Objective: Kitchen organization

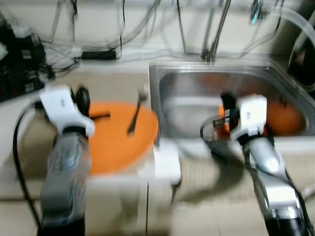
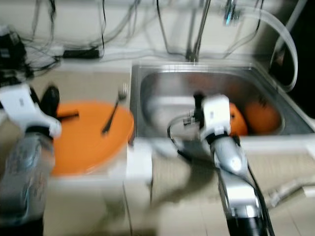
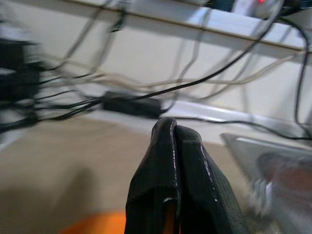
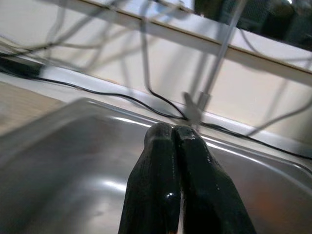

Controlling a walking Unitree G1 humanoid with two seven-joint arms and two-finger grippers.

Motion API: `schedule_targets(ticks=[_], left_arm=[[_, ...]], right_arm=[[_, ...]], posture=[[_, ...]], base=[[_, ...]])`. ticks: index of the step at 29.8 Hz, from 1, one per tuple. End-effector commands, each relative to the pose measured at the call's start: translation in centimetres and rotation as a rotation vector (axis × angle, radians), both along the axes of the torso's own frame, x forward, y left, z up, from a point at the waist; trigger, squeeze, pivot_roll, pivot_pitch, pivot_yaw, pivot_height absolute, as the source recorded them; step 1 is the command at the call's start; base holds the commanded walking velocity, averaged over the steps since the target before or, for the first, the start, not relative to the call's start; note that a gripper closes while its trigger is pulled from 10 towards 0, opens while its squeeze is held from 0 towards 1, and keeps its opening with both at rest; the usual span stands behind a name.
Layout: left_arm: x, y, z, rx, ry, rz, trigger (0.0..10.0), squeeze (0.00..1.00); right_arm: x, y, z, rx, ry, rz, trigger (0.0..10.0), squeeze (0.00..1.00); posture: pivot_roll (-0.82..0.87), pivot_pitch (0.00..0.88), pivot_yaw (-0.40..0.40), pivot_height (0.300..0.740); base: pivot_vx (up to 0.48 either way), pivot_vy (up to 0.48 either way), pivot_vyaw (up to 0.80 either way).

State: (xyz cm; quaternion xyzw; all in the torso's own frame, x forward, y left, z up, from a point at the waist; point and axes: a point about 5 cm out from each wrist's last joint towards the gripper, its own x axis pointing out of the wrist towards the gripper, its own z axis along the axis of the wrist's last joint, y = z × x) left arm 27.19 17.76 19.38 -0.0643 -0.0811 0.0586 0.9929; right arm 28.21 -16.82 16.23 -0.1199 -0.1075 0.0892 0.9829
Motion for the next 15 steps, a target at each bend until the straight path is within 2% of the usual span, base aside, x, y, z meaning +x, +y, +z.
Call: schedule_targets(ticks=[1,5,9,15], left_arm=[[0.1,-0.8,0.5,0.005,-0.019,-0.017,10.0,0.0],[0.0,-1.3,0.7,0.025,-0.03,-0.029,10.0,0.0],[0.3,-1.4,0.3,0.081,0.019,-0.015,10.0,0.0],[1.1,-1.1,0.7,0.145,0.066,-0.025,10.0,0.0]], right_arm=[[-0.1,-0.9,-0.3,-0.019,0.014,-0.024,10.0,0.0],[0.0,-0.9,-0.5,-0.015,0.025,-0.023,10.0,0.0],[0.0,-0.6,-0.6,-0.012,0.034,-0.008,10.0,0.0],[0.0,-0.4,-0.4,-0.008,0.032,0.007,10.0,0.0]], posture=[[0.05,0.0,-0.011,0.74],[0.05,0.0,-0.013,0.74],[0.05,0.0,-0.014,0.74],[0.05,0.0,-0.01,0.74]], base=[[0.48,0.0,0.0],[0.478,0.0,0.0],[0.0,0.0,0.0],[0.0,0.0,0.0]])
